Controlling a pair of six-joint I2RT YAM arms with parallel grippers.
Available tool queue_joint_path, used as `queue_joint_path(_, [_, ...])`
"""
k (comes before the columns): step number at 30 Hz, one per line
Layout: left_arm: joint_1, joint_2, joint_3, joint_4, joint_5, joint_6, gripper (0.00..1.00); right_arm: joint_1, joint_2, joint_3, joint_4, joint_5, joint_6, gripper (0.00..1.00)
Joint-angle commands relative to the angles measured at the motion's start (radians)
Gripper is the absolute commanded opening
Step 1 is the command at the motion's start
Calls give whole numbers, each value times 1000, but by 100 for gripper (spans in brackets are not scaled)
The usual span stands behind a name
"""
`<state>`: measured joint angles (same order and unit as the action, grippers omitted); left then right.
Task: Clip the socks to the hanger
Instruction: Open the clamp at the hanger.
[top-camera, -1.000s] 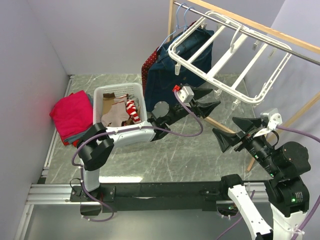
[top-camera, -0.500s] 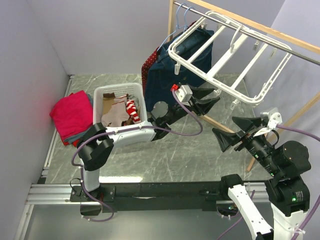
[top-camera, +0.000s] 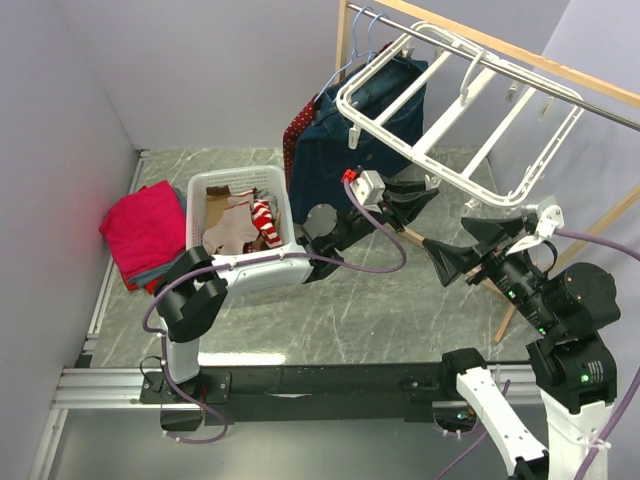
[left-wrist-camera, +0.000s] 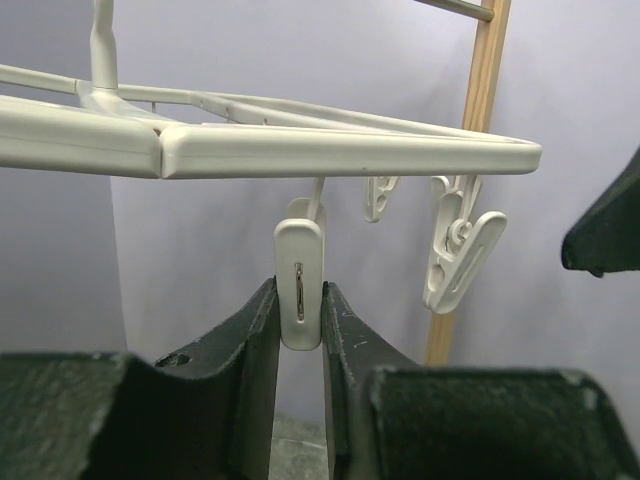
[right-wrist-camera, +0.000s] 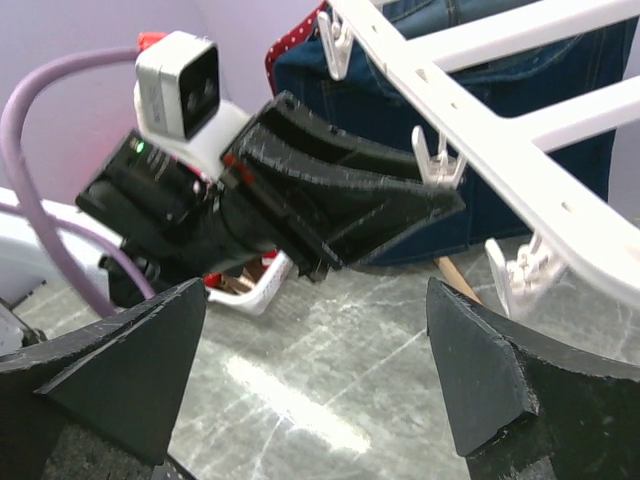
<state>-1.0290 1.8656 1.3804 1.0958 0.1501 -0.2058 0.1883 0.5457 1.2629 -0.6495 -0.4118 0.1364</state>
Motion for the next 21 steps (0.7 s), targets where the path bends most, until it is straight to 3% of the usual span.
queue_joint_path(1, [-13, -42, -3, 46, -3, -23, 17, 10, 43, 24, 100, 14, 32, 95])
queue_joint_path(13, [-51, -83, -1, -37, -11, 11, 14, 25, 134, 50, 163, 165, 32, 81])
queue_joint_path(21, [-68, -106, 19, -103, -7, 19, 14, 42, 186, 87, 159, 255, 5, 81])
